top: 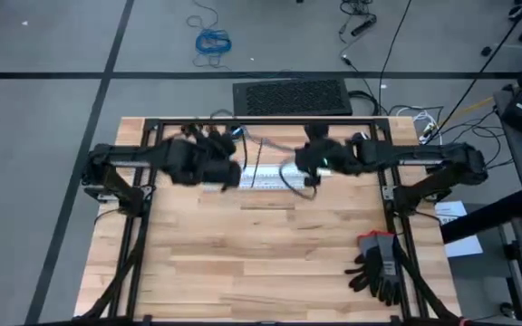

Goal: Ziptie cables
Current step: Put the cable wires on the cable white duct tray

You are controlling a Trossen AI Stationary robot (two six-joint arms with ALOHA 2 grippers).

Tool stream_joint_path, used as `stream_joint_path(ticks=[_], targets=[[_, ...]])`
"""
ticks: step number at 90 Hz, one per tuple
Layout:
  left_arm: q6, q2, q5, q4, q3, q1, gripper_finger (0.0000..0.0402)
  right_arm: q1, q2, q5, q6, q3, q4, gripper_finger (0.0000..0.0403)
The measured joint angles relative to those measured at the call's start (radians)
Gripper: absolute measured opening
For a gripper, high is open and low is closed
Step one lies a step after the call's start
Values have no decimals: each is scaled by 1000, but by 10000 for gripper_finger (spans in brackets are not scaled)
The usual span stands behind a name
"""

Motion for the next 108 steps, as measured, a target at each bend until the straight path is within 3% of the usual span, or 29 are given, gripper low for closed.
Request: stream_joint_path(ticks=[18,32,49,65,77,108], targets=[[295,0,132,180,0,256,0,-171,93,-8,-88,71,75,0],[419,0,253,315,-18,372,0,-232,164,-50,-107,87,59,0],[467,6,367,431,-224,444,0,-264,267,-210,9,87,-53,0],[478,6,372,479,-522,447,0,-227,359,-270,120,88,-74,0],[411,5,396,546,-669,415,0,-180,421,-351,181,88,-87,0],[259,4,390,586,-733,235,0,-48,526,-367,241,85,-115,0]])
